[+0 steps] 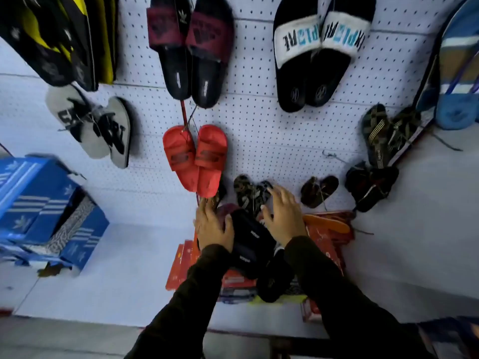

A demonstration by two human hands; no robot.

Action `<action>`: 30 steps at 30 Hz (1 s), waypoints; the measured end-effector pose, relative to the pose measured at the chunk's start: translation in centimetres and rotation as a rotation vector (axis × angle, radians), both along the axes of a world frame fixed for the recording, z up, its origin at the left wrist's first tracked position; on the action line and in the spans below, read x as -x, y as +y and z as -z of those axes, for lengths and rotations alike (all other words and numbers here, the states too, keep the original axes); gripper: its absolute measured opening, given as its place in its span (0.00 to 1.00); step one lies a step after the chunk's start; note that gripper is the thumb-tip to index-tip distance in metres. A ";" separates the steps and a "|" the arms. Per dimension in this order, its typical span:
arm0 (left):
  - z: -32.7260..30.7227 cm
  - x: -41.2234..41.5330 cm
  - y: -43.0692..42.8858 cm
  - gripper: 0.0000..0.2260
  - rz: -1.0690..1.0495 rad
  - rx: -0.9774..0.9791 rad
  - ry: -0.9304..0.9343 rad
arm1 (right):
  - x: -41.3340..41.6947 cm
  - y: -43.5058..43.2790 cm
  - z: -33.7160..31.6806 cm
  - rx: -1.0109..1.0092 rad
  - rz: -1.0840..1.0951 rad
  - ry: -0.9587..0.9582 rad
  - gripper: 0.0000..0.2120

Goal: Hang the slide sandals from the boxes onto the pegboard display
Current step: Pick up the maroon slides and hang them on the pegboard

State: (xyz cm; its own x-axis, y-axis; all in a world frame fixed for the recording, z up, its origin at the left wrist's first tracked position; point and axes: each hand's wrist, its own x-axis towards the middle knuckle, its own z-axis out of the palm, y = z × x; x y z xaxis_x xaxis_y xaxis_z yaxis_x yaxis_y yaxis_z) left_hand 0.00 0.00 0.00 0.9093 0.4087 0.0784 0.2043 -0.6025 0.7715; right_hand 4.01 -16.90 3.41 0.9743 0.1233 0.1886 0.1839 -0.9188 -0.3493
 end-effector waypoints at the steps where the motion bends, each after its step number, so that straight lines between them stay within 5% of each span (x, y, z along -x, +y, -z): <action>1: 1.4 0.1 -0.1 0.32 -0.056 0.126 0.108 | -0.2 -0.2 1.1 0.010 0.006 0.109 0.25; 6: 7.0 0.9 -1.2 0.32 -0.290 0.693 0.705 | -1.7 -0.3 5.5 0.039 0.069 0.530 0.23; 9: 8.7 0.5 -2.7 0.23 -0.268 1.038 0.774 | -2.8 -0.4 7.9 -0.044 0.079 0.680 0.22; 12: 10.8 0.6 -3.1 0.23 -0.338 1.176 0.737 | -3.4 -0.6 9.2 -0.154 0.094 0.696 0.23; 17: 12.5 1.5 -2.7 0.26 -0.406 1.232 0.668 | -3.9 -0.6 9.8 -0.378 0.216 0.764 0.24; 25: 12.4 4.2 0.5 0.17 -0.480 1.326 0.513 | -1.5 0.8 10.0 -0.780 0.327 0.996 0.24; 30: 8.6 5.1 3.9 0.27 -0.398 1.227 0.383 | 0.3 2.5 7.3 -0.973 0.264 0.985 0.21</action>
